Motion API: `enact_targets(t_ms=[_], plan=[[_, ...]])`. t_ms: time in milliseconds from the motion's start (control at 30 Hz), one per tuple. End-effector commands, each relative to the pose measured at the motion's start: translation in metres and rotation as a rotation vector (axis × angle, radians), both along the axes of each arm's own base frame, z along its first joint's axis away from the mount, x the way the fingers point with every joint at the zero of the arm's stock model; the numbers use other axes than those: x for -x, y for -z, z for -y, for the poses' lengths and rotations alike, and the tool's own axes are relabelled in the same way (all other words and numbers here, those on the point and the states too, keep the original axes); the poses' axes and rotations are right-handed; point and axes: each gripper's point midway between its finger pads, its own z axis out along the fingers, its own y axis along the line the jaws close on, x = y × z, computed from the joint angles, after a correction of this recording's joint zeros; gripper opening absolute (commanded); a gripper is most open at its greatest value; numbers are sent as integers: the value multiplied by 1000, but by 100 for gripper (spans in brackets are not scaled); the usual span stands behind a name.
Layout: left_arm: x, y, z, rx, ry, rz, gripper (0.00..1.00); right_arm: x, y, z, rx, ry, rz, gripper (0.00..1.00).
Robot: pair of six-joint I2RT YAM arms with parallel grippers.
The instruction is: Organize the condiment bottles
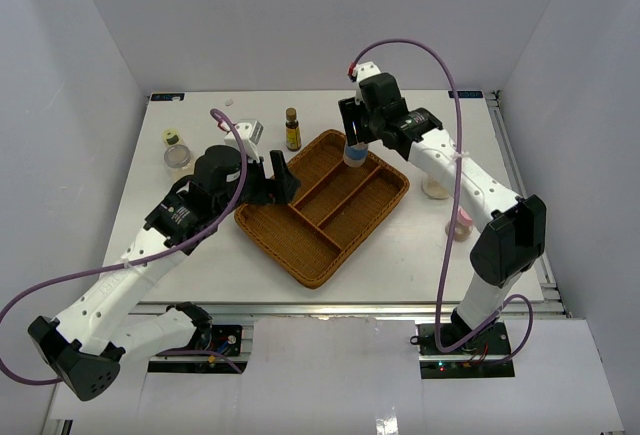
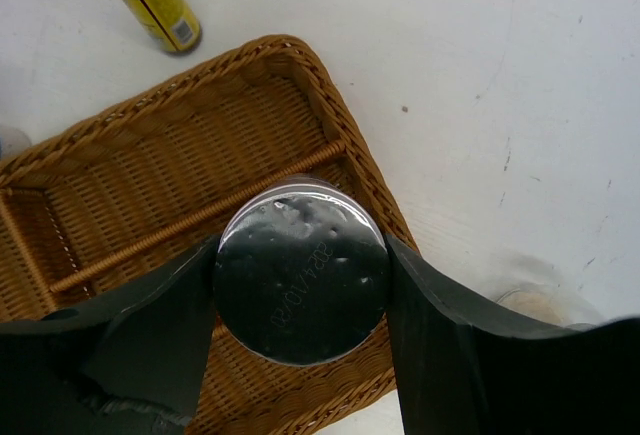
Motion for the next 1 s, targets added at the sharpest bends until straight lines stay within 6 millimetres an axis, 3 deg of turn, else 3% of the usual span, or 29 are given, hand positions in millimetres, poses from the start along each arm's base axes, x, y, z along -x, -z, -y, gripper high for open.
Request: enact_targets(t_ms=[0,367,700,867,967], plan=[[1,-13,3,26,15,17,98,-10,-24,-10,-76,-1,122,8],[-6,-5,-1,3,-28,8,98,-18,17,-18,-66,-13,98,8],[-44,25,-28,-33,-188,-111,98,-25,43,-15,-33,9,102,11],[-59,41,-56,-90,-316,-145,98,-24,51,-12,-21,18,86,40],[-65,52,-69,-126,-364,-171,98,-24,51,-10,-14,18,90,50]])
